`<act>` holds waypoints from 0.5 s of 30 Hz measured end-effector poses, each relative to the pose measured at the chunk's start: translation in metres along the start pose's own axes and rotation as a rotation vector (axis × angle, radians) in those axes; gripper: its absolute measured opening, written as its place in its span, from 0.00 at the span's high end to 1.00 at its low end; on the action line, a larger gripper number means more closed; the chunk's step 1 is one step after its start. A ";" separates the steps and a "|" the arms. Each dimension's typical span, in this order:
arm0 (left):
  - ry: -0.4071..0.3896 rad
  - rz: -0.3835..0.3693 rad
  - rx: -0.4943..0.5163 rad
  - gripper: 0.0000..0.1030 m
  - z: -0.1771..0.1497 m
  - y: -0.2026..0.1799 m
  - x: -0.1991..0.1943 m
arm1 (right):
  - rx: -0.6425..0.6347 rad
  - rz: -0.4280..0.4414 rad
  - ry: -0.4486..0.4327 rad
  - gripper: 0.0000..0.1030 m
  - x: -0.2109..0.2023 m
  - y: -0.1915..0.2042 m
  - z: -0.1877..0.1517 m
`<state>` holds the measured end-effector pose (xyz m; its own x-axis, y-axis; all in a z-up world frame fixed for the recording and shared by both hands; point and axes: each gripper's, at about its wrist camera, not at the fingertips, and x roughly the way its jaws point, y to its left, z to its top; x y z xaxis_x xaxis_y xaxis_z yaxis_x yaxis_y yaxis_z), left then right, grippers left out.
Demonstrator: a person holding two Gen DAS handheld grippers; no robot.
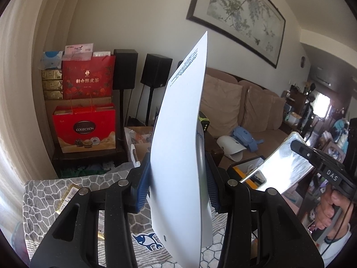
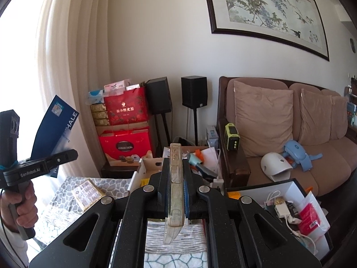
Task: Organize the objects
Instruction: 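Hold the phone case in the right tool while the left tool holds the white card, then carry the white card and clear phone case over the cardboard box with both tools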
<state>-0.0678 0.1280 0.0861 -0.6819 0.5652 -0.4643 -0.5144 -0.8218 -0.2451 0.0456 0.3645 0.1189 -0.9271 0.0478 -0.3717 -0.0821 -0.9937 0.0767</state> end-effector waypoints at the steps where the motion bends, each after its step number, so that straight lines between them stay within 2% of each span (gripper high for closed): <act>1: 0.002 0.000 -0.001 0.60 0.000 0.000 0.002 | 0.001 0.000 0.000 0.93 0.001 0.000 0.001; 15: 0.015 -0.006 -0.037 0.60 0.010 0.009 0.022 | 0.022 0.017 0.005 0.93 0.022 -0.010 0.012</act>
<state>-0.0927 0.1335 0.0821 -0.6712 0.5690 -0.4751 -0.4985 -0.8208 -0.2788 0.0215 0.3769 0.1209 -0.9265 0.0304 -0.3752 -0.0745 -0.9918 0.1036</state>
